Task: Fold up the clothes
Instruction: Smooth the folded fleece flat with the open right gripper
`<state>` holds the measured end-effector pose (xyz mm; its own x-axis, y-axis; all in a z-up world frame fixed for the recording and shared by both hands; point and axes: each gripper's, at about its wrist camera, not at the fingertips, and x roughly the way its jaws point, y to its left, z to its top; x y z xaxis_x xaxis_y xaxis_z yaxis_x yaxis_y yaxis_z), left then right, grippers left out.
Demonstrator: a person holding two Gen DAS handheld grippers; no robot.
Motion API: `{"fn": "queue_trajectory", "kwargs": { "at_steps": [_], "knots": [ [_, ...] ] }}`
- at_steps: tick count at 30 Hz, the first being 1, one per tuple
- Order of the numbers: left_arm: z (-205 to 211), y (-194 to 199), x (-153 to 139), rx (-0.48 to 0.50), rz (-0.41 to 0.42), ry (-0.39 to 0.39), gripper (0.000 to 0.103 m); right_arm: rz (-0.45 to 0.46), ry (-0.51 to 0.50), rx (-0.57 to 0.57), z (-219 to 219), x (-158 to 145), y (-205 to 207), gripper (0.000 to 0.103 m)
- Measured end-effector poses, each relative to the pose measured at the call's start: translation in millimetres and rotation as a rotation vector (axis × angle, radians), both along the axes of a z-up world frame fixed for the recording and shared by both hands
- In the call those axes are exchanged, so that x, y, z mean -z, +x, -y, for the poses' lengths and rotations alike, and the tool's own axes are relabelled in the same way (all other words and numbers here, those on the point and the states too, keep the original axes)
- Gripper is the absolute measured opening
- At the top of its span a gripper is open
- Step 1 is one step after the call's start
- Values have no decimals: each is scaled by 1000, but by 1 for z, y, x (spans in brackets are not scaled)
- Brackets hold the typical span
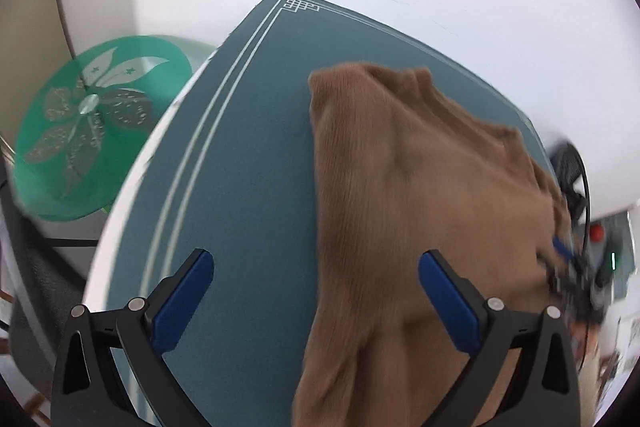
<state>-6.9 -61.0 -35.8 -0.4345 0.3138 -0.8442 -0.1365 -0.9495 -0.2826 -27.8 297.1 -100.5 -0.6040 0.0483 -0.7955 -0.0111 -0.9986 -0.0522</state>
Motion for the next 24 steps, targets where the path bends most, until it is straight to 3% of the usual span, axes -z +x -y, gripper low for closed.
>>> {"fn": "queue_trajectory", "kwargs": {
  "at_steps": [5,12,16,19,24],
  "knots": [
    [18,51,5,-6,-35,-117,103,-1,5,3,1,-3,3,93],
    [1,45,31,-5,-44,-146,103,-8,-22,55,0,-18,15,93],
    [-17,37,32,-32,-112,-270,103,-52,-113,47,7,-40,49,94],
    [-16,27,35,-81,-133,-316,103,-40,-70,-8,22,-38,71,94],
    [-1,24,40,-141,-145,-313,103,31,63,-23,35,-10,88,94]
  ]
}}
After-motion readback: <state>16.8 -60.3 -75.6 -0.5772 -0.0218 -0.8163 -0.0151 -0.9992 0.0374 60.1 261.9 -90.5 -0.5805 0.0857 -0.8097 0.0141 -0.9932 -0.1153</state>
